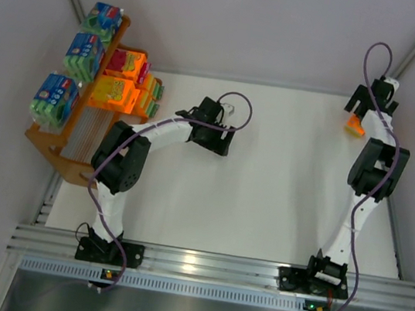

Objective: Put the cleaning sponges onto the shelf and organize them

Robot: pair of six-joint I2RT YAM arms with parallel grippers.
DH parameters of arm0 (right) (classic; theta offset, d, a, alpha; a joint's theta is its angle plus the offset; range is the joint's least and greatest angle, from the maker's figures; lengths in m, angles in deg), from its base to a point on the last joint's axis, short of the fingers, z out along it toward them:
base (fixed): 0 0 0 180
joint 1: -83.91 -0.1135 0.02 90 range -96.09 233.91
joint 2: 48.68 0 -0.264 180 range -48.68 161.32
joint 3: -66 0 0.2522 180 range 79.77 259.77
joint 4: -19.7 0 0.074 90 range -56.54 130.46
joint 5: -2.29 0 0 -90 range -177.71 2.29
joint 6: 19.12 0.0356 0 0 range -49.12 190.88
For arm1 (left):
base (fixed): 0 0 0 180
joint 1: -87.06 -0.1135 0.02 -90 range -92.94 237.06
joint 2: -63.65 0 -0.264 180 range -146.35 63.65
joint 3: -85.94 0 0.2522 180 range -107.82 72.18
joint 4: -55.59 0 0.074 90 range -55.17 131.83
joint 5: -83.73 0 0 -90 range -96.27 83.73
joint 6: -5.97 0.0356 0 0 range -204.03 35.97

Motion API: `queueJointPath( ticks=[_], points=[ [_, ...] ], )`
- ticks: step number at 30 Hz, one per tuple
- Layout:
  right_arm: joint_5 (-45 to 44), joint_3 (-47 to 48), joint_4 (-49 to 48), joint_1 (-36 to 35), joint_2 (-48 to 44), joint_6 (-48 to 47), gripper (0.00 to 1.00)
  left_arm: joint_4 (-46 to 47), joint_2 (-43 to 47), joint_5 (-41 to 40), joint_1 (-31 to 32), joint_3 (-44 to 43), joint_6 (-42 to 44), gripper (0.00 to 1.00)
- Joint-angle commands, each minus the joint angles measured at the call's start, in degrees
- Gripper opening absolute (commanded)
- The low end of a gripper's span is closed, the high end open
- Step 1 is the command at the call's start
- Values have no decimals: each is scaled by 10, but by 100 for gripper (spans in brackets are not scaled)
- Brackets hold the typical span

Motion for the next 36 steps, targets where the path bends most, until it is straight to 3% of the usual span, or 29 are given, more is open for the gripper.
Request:
queueJointPath(
  ticks=[1, 8, 11, 18, 22, 25, 29, 36],
  points=[
    [-13, 33, 41, -6, -1, -5, 100, 14, 10, 6, -3, -13, 11, 84],
    [-24, 41, 85, -6, 5, -2, 99, 14, 12, 6, -5, -9, 16, 84],
    [-22, 46, 88, -6, 7, -5, 94, 14, 11, 6, -7, -9, 17, 84],
    [-5, 46, 91, -6, 7, -1, 68, 13, 10, 12, -9, -7, 16, 84],
    [40, 41, 110, -7, -13, 21, 66, 13, 19, 15, -14, -4, 15, 83],
    [109, -1, 95, -8, -64, 47, 69, 13, 31, 21, -18, 1, 1, 83],
    [220, -126, 53, -22, -162, 97, 71, 14, 47, 27, -24, 17, -30, 83],
    [393, -377, -117, -149, -385, 202, 74, 44, 198, 15, -34, 120, -77, 83]
  ],
)
